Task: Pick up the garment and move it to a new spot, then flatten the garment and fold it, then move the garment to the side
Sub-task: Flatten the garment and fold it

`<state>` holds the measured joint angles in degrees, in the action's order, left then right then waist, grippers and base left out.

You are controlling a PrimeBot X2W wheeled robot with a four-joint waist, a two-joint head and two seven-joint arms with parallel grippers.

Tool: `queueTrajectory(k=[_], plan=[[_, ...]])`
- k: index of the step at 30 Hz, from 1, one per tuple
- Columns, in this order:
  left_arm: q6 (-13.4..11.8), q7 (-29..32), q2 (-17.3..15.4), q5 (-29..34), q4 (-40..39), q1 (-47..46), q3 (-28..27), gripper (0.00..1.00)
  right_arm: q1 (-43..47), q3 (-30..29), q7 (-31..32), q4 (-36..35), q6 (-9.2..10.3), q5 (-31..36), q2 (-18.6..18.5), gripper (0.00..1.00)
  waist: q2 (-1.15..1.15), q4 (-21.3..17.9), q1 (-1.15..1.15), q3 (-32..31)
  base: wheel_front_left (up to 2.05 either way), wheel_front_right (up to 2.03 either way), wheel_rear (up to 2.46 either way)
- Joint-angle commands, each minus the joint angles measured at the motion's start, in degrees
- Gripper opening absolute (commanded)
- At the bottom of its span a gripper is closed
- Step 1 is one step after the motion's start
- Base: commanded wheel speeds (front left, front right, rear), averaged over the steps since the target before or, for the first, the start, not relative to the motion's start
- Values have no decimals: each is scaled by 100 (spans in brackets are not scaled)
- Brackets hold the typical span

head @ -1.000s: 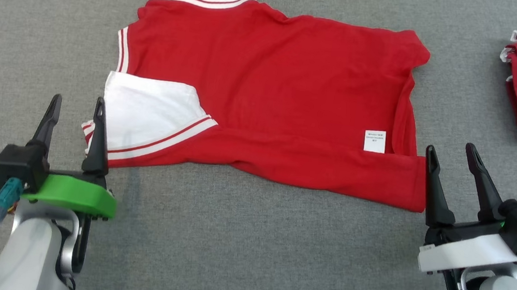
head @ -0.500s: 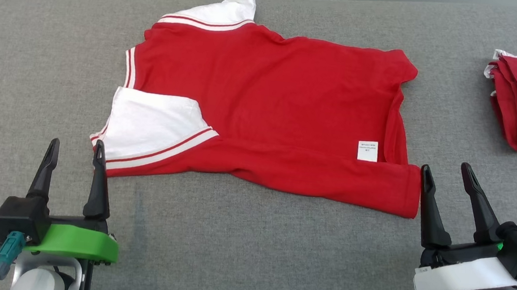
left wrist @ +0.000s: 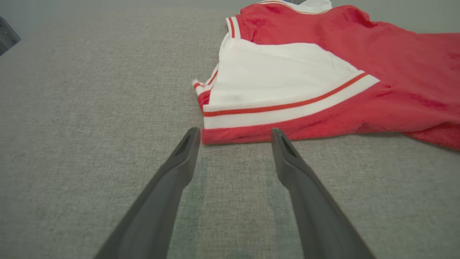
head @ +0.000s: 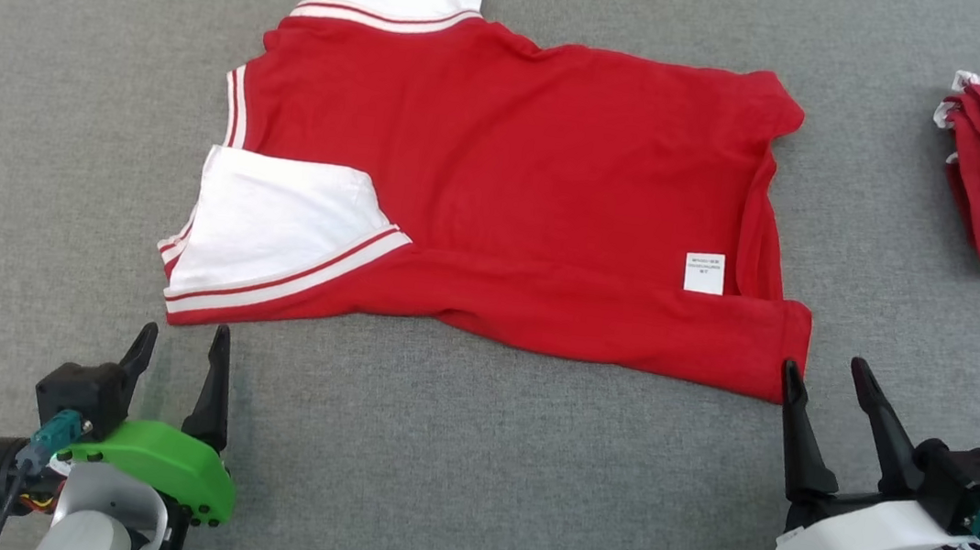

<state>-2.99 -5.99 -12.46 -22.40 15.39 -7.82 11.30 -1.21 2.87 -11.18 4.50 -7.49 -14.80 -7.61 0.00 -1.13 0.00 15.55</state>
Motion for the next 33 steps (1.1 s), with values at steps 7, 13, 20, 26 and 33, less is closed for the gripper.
queueTrajectory(k=[7, 13, 20, 26, 33], plan=[[352, -32, -13, -368, 791, -681, -114, 100, -622, 221, -75, 1127, 0, -237, -70, 100, 0, 30, 0, 463, 0, 0, 0], [594, 37, -43, -496, 1259, -976, -74, 100, -1020, 518, -109, 1851, 0, -448, -144, 100, 0, 79, 0, 492, 0, 0, 0], [850, 109, 36, -825, 1498, -1023, -30, 0, -1128, 764, -65, 2152, 1, -690, -282, 0, 0, 125, 0, 374, 0, 0, 0], [818, 10, -73, -774, 1334, -696, 22, 0, -802, 576, -158, 1909, 5, -840, -529, 0, 0, 242, 0, 94, 0, 0, 0], [543, 272, -101, -826, 787, 158, 82, 0, -188, 462, 63, 1514, 5, -926, -750, 0, 0, 388, 0, -304, 0, 0, 0]])
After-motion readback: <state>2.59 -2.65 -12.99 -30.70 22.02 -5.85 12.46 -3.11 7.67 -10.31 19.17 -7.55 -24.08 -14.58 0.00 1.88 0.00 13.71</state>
